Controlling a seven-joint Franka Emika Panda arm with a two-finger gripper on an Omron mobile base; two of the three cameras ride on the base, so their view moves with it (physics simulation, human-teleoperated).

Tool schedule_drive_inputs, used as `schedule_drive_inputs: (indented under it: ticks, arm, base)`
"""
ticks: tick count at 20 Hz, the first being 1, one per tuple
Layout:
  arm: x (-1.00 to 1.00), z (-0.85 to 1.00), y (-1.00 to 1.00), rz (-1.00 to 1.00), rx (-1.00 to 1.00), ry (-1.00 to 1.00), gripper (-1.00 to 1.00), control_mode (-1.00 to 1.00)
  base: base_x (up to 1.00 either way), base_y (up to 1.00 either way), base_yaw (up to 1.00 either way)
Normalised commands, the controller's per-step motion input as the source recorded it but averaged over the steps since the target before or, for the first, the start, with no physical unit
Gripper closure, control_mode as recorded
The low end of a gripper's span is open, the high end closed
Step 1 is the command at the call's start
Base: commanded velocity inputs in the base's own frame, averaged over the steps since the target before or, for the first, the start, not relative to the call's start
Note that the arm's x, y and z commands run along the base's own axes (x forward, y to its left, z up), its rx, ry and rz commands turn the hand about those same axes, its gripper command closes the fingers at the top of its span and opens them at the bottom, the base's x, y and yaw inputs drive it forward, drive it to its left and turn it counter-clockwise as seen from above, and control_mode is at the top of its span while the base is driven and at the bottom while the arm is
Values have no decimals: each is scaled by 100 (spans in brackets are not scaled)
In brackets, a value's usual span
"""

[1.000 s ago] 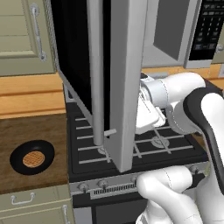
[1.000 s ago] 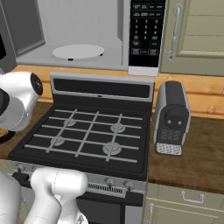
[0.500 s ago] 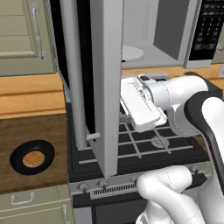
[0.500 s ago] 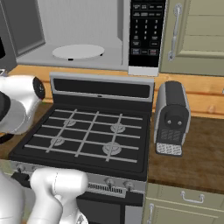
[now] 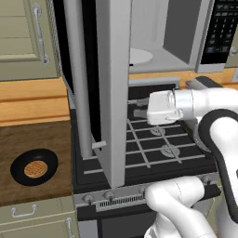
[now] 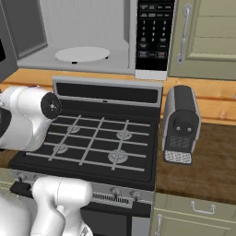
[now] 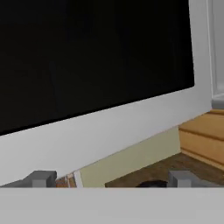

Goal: Open the microwave, place the bowl with waffle inside the microwave, then close the microwave door and turn it on.

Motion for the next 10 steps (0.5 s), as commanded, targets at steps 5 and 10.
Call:
schedule_drive_inputs:
  ticks: [5, 10]
  arm:
    - [70, -50, -35, -21, -1, 44, -100, -100]
    - [98, -69, -14, 0, 2, 47, -100, -100]
  base:
    - [0, 0, 0]
    - [0, 0, 0]
